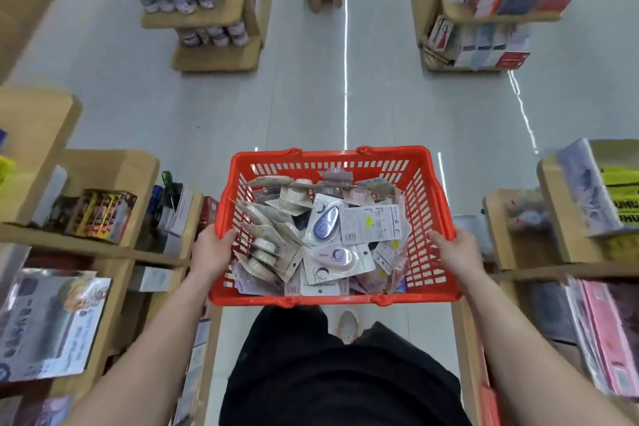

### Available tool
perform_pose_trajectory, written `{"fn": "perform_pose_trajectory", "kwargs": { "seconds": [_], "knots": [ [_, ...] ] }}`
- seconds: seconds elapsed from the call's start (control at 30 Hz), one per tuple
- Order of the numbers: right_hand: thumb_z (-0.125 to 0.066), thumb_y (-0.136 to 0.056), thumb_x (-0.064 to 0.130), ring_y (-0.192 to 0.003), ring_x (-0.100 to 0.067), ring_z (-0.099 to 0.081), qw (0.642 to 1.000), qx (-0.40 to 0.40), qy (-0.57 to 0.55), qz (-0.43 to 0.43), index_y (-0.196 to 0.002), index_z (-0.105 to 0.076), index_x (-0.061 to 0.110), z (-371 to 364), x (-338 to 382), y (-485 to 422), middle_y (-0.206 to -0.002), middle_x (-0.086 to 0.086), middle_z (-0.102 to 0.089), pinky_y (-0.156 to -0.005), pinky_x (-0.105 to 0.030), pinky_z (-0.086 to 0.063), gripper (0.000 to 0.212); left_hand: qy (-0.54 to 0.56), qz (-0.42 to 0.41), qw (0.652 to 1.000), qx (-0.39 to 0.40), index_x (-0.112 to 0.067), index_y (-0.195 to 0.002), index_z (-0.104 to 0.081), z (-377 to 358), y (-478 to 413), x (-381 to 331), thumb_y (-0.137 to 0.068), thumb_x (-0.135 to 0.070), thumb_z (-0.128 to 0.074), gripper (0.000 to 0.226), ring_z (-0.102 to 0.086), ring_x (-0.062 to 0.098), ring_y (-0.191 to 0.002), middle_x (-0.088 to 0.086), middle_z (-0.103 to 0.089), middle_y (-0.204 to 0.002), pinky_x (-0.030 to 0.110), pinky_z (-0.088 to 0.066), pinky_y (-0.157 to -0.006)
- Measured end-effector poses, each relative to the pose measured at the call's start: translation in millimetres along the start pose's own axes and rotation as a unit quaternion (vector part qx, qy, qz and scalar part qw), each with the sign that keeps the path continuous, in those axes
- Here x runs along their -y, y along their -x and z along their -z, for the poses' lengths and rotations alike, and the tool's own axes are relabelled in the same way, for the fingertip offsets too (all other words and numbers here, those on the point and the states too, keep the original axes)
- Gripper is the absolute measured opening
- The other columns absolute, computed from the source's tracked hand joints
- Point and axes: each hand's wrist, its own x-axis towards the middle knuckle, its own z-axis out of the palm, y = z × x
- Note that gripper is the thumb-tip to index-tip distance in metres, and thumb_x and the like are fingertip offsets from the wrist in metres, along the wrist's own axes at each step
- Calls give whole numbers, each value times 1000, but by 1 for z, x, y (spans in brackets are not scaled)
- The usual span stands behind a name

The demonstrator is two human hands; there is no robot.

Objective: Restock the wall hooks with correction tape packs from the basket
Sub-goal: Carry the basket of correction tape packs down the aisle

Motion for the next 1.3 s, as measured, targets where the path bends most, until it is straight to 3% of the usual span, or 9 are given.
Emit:
{"fn": "perform_pose_trajectory", "kwargs": {
  "seconds": [0.07,0.27,0.5,0.77,0.9,1.07,1.3],
  "knots": [
    [-64,-100,36,-83,-28,-75,1000,4,3,6,-124,-60,16,-9,34,-39,-104,-9,-74,-83,-53,-62,31,-3,-5,1000,-8,-9,-116,-65,-2,-40,-24,-105,-25,-56,22,-69,33,-92,14,-72,-104,42,-54,-85],
    [-64,-100,36,-83,-30,-75,1000,-11,26,3,-121,-59,19,-49,145,-144,-102,-7,-73,-84,-54,-62,28,-6,10,1000,1,1,-116,-67,-8,-188,-96,-103,-24,-59,28,-63,30,-87,19,-73,-107,36,-47,-78],
    [-67,-98,32,-77,-29,-76,999,-42,8,-9,-118,-65,16,-79,281,-241,-97,-9,-76,-81,-52,-63,26,-36,6,999,19,-1,-116,-69,13,-344,-203,-101,-25,-61,30,-67,42,-104,23,-72,-114,37,-44,-81],
    [-66,-99,35,-77,-28,-76,999,-39,7,7,-116,-62,19,-109,423,-392,-101,-5,-75,-79,-53,-64,24,-12,12,1000,8,-9,-116,-68,9,-509,-337,-100,-31,-60,28,-70,36,-93,15,-74,-107,51,-57,-90],
    [-64,-100,37,-75,-24,-76,1000,-21,8,8,-121,-60,18,-113,496,-479,-101,-4,-74,-75,-47,-64,29,-10,17,1000,-1,-7,-121,-65,-4,-580,-417,-103,-29,-58,30,-70,33,-91,13,-73,-107,43,-56,-84],
    [-65,-99,36,-73,-26,-77,1000,-11,7,1,-119,-62,18,-101,598,-579,-97,-6,-76,-77,-51,-64,26,-22,8,1000,-5,-4,-115,-69,-10,-668,-523,-102,-26,-59,27,-65,29,-84,12,-71,-99,36,-47,-75],
    [-67,-97,34,-78,-28,-77,1000,-11,-6,7,-120,-65,15,-111,715,-710,-97,-7,-76,-79,-56,-63,30,-5,13,1000,2,-6,-111,-69,-22,-793,-636,-103,-25,-58,24,-69,35,-88,14,-72,-96,41,-54,-82]
  ]
}}
